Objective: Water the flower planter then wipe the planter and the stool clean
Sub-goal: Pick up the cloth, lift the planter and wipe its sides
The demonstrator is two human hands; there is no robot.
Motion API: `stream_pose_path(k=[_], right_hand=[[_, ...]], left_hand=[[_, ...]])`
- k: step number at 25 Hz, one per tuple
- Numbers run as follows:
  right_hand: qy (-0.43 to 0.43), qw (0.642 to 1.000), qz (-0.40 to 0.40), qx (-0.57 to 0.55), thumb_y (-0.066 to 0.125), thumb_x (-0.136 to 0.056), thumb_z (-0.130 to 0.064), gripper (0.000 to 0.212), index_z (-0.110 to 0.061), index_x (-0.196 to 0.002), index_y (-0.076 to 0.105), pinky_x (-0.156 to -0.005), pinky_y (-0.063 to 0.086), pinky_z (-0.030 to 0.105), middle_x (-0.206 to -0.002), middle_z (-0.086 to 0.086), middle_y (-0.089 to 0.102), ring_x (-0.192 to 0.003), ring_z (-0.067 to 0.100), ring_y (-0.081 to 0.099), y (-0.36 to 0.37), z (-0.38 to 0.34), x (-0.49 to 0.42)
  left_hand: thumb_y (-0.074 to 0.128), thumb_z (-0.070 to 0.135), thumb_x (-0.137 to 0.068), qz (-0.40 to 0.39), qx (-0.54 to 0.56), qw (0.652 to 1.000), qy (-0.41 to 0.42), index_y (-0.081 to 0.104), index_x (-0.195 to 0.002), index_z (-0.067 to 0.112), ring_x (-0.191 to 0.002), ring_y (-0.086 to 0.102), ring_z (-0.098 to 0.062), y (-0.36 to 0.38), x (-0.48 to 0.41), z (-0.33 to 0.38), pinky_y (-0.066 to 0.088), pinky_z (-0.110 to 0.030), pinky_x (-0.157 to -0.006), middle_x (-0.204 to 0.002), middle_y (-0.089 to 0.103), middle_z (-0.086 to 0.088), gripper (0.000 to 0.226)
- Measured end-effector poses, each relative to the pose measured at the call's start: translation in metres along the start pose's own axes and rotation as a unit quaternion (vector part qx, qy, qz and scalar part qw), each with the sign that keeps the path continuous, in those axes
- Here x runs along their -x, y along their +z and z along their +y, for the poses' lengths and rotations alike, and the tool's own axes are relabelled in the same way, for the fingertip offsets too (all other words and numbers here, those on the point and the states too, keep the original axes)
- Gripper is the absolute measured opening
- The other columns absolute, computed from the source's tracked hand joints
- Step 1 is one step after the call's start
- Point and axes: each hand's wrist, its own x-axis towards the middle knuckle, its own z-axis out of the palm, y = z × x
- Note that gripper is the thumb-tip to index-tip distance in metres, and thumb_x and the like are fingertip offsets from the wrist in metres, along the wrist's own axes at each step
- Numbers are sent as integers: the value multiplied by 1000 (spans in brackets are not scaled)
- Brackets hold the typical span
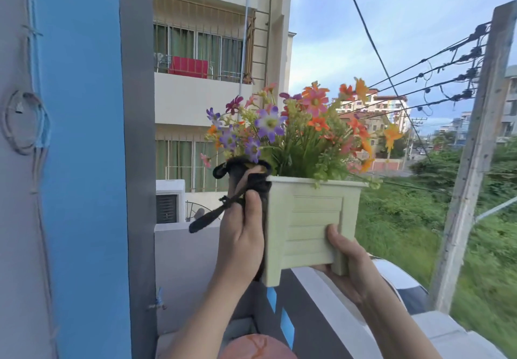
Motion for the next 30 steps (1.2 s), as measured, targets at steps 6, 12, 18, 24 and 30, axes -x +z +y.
stream_pose_path(k=[6, 12, 18, 24, 30], right_hand=[[6, 1000, 7, -11, 97, -30, -44, 112, -4, -126, 55, -79, 57, 49, -112, 14, 73, -96, 27, 72, -4, 5, 1], [-5, 999, -7, -32, 97, -27, -47, 103, -7, -117, 64, -77, 58, 45, -106, 9, 75, -92, 23, 73, -5, 12, 2], [-20, 993, -42, -110, 100, -19, -36, 68, -13, -80, 81, -55, 61, 32, -90, 8, 78, -78, 22, 76, -2, 5, 5], [1, 994, -38, -99, 100, -26, -34, 71, -10, -90, 80, -63, 61, 38, -100, 14, 76, -88, 27, 74, -3, 5, 2], [-3, 996, -54, -74, 100, -22, -37, 68, -13, -82, 81, -58, 61, 35, -90, 8, 78, -80, 21, 75, 0, 3, 9]], left_hand=[[29, 45, -96, -7, -25, 998, 55, 55, -110, 36, -102, 49, 17, -5, -18, -12, 38, -9, -90, -112, 60, 11, 31], [34, 45, -89, -29, -21, 990, 136, 48, -111, 63, -119, 51, -5, -2, -7, -9, 39, -13, -93, -136, 50, -4, 32], [26, 65, -83, -23, -113, 991, -63, 54, -127, 16, -123, 48, -22, -7, 1, -39, 35, -36, -106, -127, 59, -4, 71], [33, 57, -85, -39, -43, 997, 60, 41, -123, 63, -130, 43, -7, -10, 1, -38, 38, -26, -101, -142, 48, 11, 39], [39, 53, -90, -2, -19, 988, -156, 55, -116, 25, -102, 54, -11, -27, -20, -33, 37, -24, -83, -106, 54, 11, 42]])
